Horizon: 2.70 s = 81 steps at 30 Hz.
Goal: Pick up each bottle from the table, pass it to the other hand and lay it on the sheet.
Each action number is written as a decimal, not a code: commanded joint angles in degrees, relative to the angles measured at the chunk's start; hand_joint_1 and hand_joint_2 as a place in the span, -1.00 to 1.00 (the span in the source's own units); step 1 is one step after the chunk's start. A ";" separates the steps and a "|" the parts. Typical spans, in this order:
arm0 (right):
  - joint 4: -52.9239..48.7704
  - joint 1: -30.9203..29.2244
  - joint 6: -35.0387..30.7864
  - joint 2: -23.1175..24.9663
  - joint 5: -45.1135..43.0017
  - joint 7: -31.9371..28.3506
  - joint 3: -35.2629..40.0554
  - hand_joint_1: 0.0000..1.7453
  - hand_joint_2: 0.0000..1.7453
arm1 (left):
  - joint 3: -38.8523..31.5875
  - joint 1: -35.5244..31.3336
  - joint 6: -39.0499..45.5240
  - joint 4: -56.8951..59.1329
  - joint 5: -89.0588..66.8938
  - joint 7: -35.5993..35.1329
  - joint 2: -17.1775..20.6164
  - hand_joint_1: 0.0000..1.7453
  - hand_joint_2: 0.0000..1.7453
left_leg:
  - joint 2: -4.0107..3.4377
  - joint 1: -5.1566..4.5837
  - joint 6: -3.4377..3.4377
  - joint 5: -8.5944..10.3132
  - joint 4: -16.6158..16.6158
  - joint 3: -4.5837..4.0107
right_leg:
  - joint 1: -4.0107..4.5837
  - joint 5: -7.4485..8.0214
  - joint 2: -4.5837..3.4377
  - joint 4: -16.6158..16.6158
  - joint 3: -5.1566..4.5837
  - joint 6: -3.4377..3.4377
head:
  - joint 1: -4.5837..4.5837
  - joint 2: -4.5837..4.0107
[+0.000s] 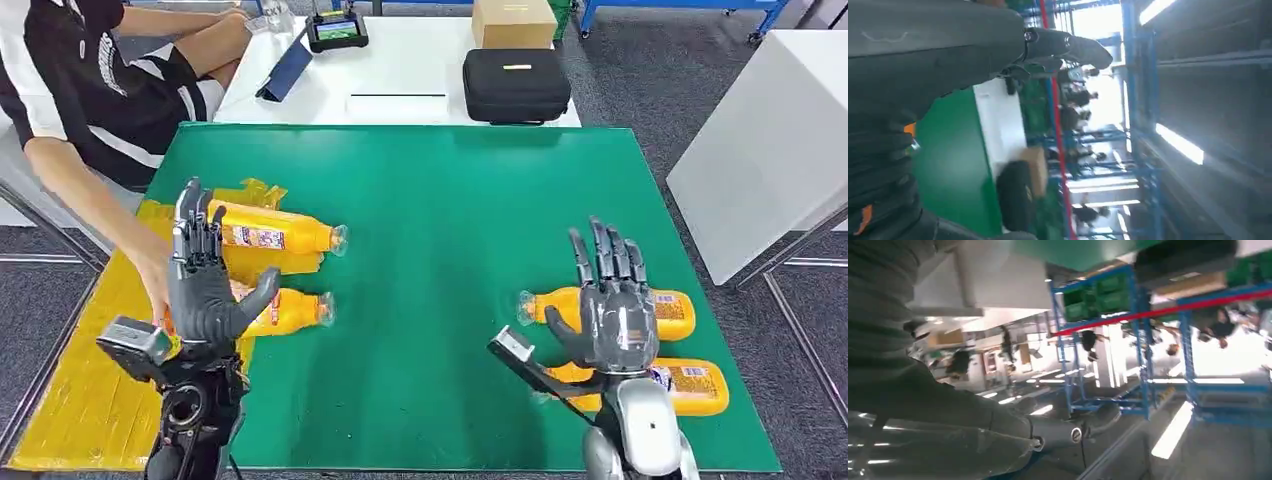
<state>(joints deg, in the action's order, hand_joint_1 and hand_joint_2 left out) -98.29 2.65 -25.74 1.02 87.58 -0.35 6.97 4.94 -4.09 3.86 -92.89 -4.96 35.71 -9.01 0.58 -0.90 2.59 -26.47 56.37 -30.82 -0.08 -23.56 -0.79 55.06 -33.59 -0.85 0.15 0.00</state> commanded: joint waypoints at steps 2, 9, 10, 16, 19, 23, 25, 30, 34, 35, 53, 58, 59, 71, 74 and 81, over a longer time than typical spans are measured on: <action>11.81 -7.31 15.21 -10.87 -2.33 0.26 -8.07 -1.00 1.00 | -1.97 -2.61 -6.34 2.43 4.01 0.05 -0.39 -1.00 1.00 | -0.01 0.02 -0.17 -0.08 -0.03 0.24 | 0.04 -0.05 0.11 -0.12 0.31 -0.06 | 0.02 0.00; 19.29 -12.24 18.02 -12.28 -8.08 -3.82 -9.11 -1.00 1.00 | -1.95 -4.55 -8.87 5.34 6.79 -0.35 0.15 -1.00 1.00 | -0.08 -0.08 -0.13 -0.02 -0.05 0.18 | -0.07 0.05 0.02 -0.09 0.19 -0.07 | 0.00 0.00; 19.29 -12.24 18.02 -12.28 -8.08 -3.82 -9.11 -1.00 1.00 | -1.95 -4.55 -8.87 5.34 6.79 -0.35 0.15 -1.00 1.00 | -0.05 -0.10 -0.07 0.00 -0.03 0.14 | -0.12 0.08 0.03 -0.07 0.13 -0.12 | 0.00 0.00; 18.80 -11.97 18.47 -12.41 -8.39 -3.68 -8.73 -1.00 1.00 | -1.93 -4.41 -8.97 5.07 6.87 -0.35 0.18 -1.00 1.00 | -0.08 -0.05 -0.07 -0.02 -0.01 0.14 | -0.06 0.06 0.01 -0.06 0.11 -0.12 | 0.00 0.00; 23.01 -14.27 21.66 -14.44 -10.91 -4.68 -8.38 -1.00 1.00 | -1.69 -5.73 -10.00 6.77 7.95 -0.87 0.34 -1.00 1.00 | -0.09 -0.02 -0.14 -0.05 0.00 0.21 | -0.02 0.04 0.03 -0.06 0.19 -0.14 | 0.02 0.00; 28.41 -17.48 23.79 -15.46 -13.44 -6.02 -8.07 -1.00 1.00 | -1.53 -6.28 -10.15 8.10 8.60 -0.87 0.36 -1.00 1.00 | -0.11 -0.02 -0.11 -0.01 0.01 0.17 | -0.02 0.09 0.00 -0.08 0.17 -0.15 | 0.00 0.00; 32.05 -19.69 24.13 -15.96 -12.57 -5.15 -6.75 -1.00 1.00 | -1.75 -6.43 -9.87 9.16 9.53 -0.96 0.58 -1.00 1.00 | -0.16 -0.04 -0.10 -0.01 -0.02 0.18 | -0.03 0.10 -0.05 -0.10 0.17 -0.14 | 0.00 0.00; 39.97 -23.51 24.38 -16.30 -12.96 -4.99 -5.30 -1.00 1.00 | -2.18 -6.38 -9.70 10.36 10.81 -0.94 0.69 -1.00 1.00 | -0.21 -0.06 -0.16 -0.04 -0.05 0.31 | -0.06 0.08 -0.07 -0.11 0.29 -0.16 | 0.02 0.00; 45.06 -23.83 26.28 -16.94 -15.01 -5.29 -4.32 -1.00 1.00 | -1.83 -6.03 -9.44 11.96 11.25 -0.69 1.14 -1.00 1.00 | -0.16 -0.04 -0.13 -0.04 -0.04 0.30 | -0.06 0.08 -0.05 -0.13 0.30 -0.14 | 0.00 0.00; 46.69 -24.40 26.79 -17.20 -14.69 -4.77 -3.79 -1.00 1.00 | -1.81 -5.93 -9.37 12.24 11.33 -0.51 1.17 -1.00 1.00 | -0.08 -0.06 -0.05 0.01 -0.06 0.24 | -0.08 0.10 0.00 -0.13 0.25 -0.16 | 0.02 0.00; 62.93 -31.24 28.92 -16.74 -15.56 -4.64 -0.64 -1.00 1.00 | -1.95 -6.62 -8.28 13.87 12.06 -1.74 1.12 -1.00 1.00 | -0.02 -0.04 -0.13 0.00 -0.03 0.30 | -0.05 0.08 0.10 -0.12 0.33 -0.16 | 0.00 0.00; 63.84 -30.97 27.96 -15.97 -15.84 -3.93 -0.48 -1.00 1.00 | -1.87 -6.58 -8.07 13.68 11.96 -2.55 0.88 -1.00 1.00 | 0.07 -0.02 -0.08 0.03 -0.03 0.40 | -0.01 0.09 0.16 -0.15 0.45 -0.16 | 0.02 0.00; 63.99 -30.98 27.50 -15.79 -15.56 -3.44 -0.30 -0.94 1.00 | -1.79 -6.63 -8.06 13.74 11.93 -2.64 0.91 -1.00 1.00 | 0.08 -0.01 -0.13 0.03 -0.05 0.47 | 0.01 0.09 0.19 -0.18 0.52 -0.16 | 0.00 0.00; 66.10 -30.79 26.33 -15.54 -14.66 -2.90 0.48 0.96 1.00 | -0.96 -6.82 -7.79 14.79 11.93 -2.96 1.21 -1.00 1.00 | 0.16 0.02 -0.15 0.07 -0.08 0.72 | 0.05 0.12 0.29 -0.25 0.83 -0.15 | -0.02 0.00; 66.11 -30.71 26.18 -15.53 -14.60 -2.83 0.50 0.98 1.00 | -0.89 -6.76 -7.77 14.82 11.95 -2.98 1.19 -1.00 1.00 | 0.12 -0.02 -0.08 0.06 -0.06 0.81 | 0.05 0.11 0.22 -0.20 0.87 -0.15 | 0.02 0.00; 64.08 -28.57 24.99 -15.08 -13.76 -1.87 0.68 1.00 1.00 | -0.65 -6.71 -7.59 14.55 12.15 -3.18 1.20 -1.00 1.00 | 0.19 0.04 -0.16 0.08 -0.09 0.85 | 0.11 0.12 0.33 -0.28 0.95 -0.15 | 0.00 0.00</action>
<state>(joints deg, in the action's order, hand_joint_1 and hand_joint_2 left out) -38.23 -30.26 -0.72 -15.65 73.37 -3.10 5.84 4.13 -8.92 -4.02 -81.61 6.95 32.94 -8.57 0.60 -1.02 2.71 -26.42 56.41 -30.08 -0.10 -23.46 -0.74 55.02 -32.87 -1.02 0.15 0.00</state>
